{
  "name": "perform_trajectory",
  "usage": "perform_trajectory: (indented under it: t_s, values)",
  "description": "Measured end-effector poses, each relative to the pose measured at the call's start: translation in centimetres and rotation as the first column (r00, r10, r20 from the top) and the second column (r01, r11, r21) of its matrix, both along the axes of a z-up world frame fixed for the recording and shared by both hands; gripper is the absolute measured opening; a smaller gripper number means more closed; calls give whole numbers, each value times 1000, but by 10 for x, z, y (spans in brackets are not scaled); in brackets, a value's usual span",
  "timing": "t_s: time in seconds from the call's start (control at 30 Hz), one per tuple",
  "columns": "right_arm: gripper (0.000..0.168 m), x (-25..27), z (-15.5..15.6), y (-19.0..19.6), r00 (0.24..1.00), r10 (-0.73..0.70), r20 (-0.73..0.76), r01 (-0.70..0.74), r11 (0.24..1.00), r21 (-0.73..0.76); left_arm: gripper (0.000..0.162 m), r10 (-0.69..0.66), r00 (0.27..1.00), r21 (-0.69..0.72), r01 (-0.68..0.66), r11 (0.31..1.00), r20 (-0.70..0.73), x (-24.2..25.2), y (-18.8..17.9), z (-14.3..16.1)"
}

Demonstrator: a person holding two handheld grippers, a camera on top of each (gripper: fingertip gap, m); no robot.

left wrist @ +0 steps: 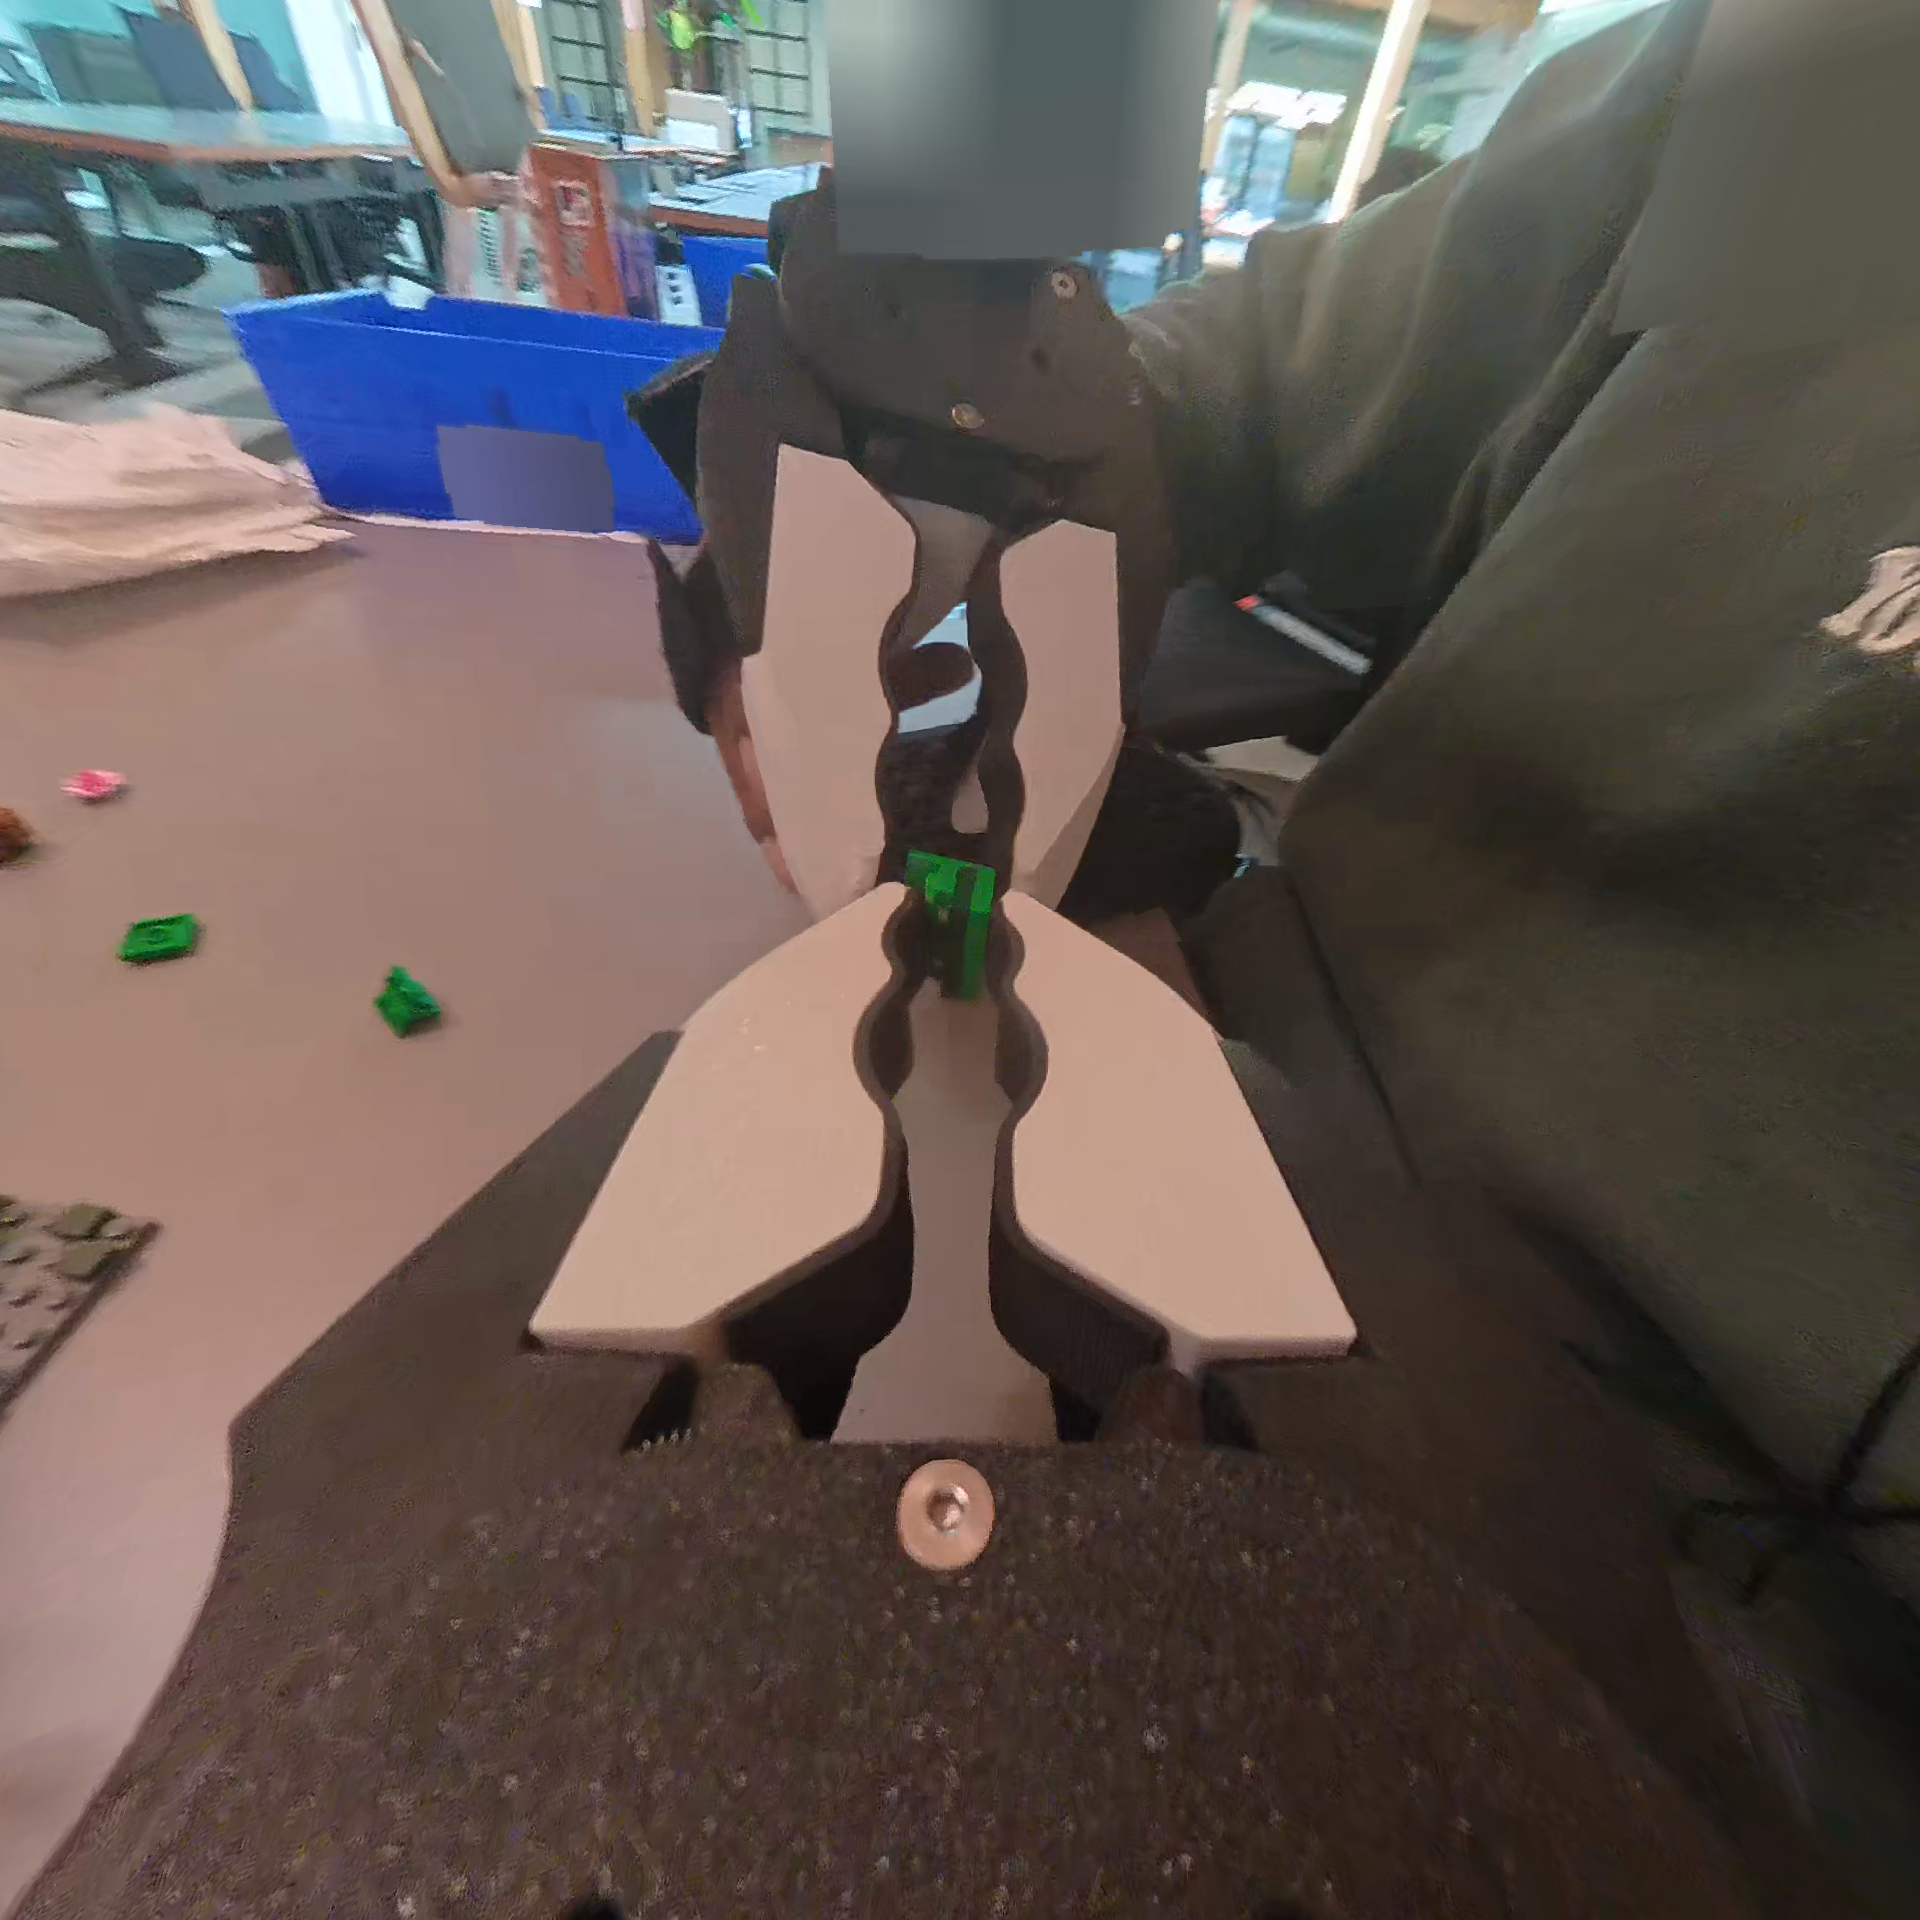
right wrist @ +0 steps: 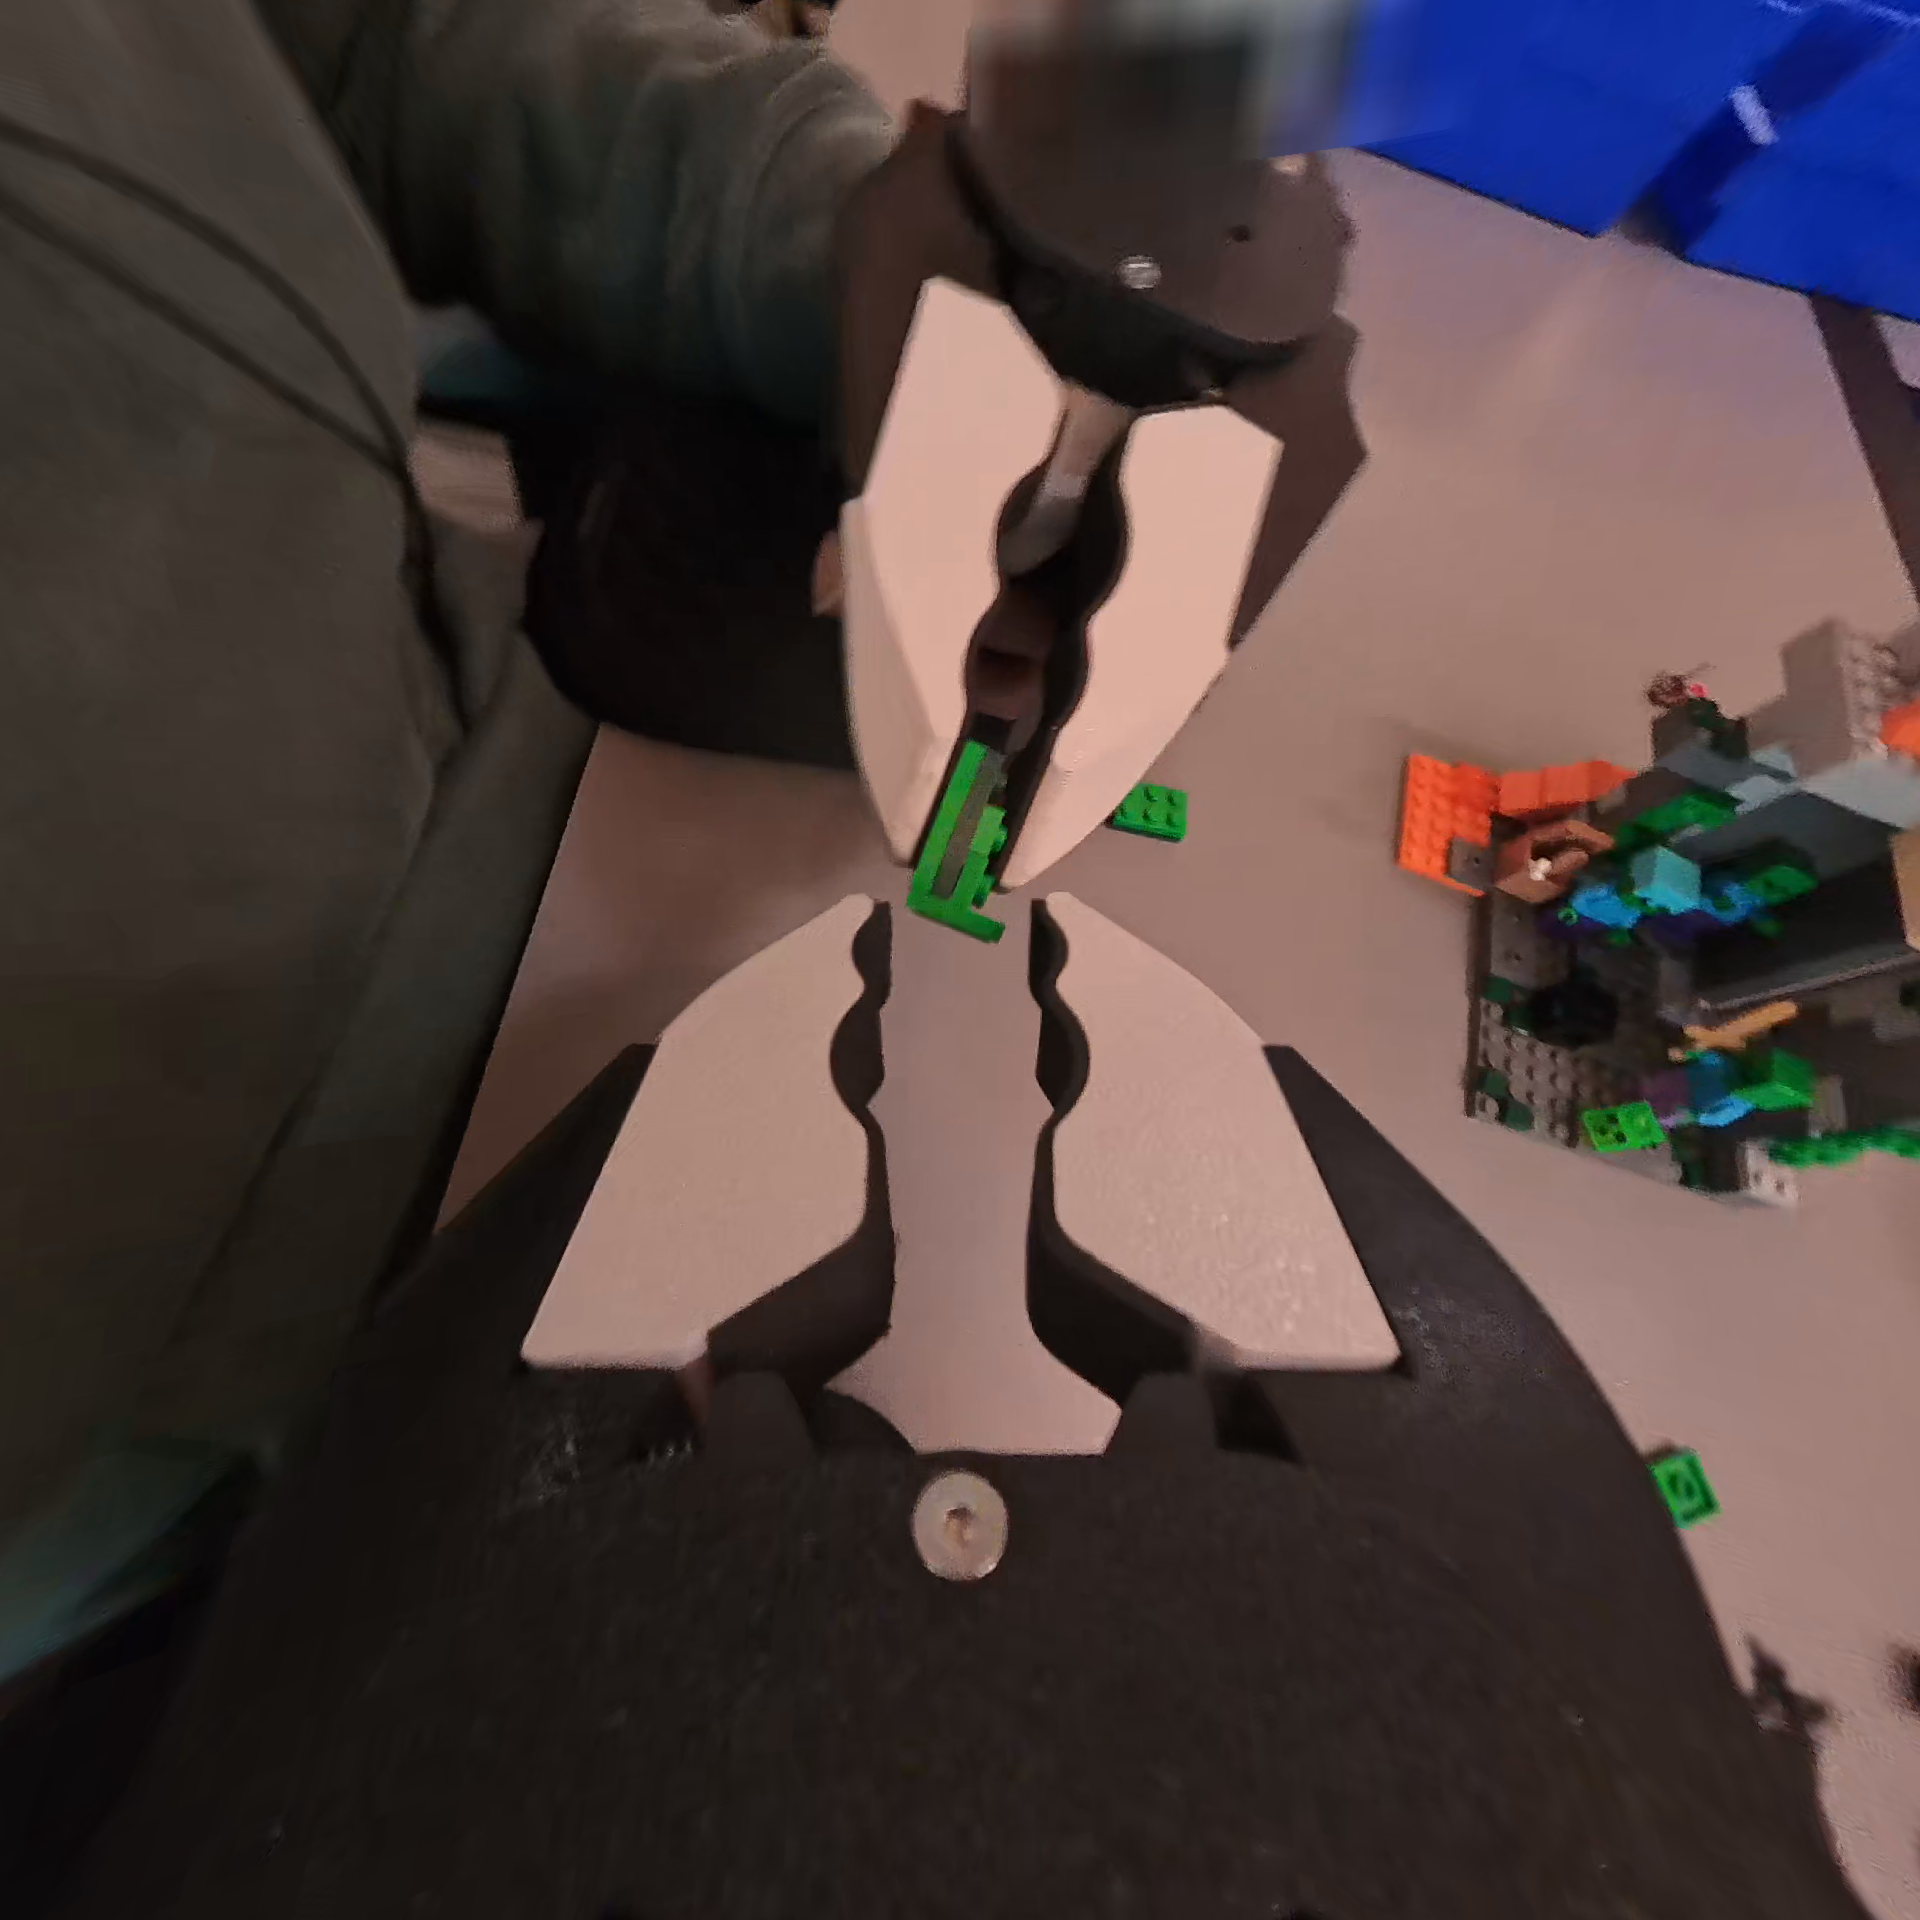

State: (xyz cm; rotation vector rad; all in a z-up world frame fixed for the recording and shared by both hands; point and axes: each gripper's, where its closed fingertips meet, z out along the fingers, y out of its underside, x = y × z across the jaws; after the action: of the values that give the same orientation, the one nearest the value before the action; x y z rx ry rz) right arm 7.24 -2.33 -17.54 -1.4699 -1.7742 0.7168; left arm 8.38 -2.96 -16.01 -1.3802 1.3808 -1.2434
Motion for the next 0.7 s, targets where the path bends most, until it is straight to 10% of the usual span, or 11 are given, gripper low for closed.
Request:
perform_trajectory:
  t_s: [0.47, 0.7]
  values:
    - [16, 5, -1, -1, 988, 70, 138, -92, 983, 156, 12, 130, 989, 254, -110, 961, -64, 1, 0, -2]
    - [15, 8, -8, -16, 936, 220, 273, -278, 940, 195, 11, -33, 989, 179, 60, 982, -147, 1, -16, -9]
